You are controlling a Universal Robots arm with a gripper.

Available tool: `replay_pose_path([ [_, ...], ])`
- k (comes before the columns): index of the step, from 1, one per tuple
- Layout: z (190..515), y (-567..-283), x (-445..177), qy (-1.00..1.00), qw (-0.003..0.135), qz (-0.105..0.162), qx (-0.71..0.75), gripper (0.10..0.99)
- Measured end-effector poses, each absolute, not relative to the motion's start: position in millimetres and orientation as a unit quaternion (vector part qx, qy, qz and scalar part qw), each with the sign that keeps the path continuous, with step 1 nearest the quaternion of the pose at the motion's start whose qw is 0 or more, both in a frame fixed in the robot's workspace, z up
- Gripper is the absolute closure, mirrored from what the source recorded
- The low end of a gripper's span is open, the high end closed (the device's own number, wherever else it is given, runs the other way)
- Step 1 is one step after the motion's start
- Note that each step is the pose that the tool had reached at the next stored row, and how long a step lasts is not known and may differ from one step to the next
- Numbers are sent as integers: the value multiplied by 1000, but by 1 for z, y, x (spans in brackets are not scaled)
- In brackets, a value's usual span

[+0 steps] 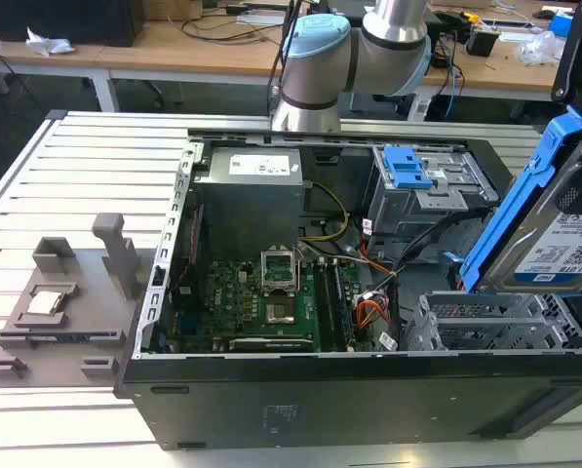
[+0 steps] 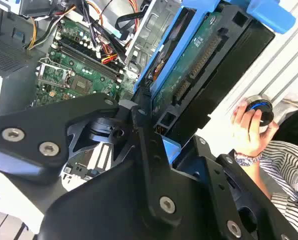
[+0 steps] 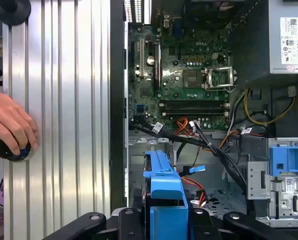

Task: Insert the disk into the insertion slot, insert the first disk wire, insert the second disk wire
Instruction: 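Insert the disk into the insertion slot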

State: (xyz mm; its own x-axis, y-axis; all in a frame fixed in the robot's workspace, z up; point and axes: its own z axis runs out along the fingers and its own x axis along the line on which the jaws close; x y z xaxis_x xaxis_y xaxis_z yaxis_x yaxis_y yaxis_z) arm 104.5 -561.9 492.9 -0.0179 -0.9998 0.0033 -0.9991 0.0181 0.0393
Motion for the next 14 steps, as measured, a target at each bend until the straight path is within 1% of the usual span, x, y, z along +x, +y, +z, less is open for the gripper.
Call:
replay_pose_path([
  [11, 469, -561, 101, -713, 15, -13, 701, 722],
  [14, 462, -550, 101, -711, 15, -13, 703, 722],
])
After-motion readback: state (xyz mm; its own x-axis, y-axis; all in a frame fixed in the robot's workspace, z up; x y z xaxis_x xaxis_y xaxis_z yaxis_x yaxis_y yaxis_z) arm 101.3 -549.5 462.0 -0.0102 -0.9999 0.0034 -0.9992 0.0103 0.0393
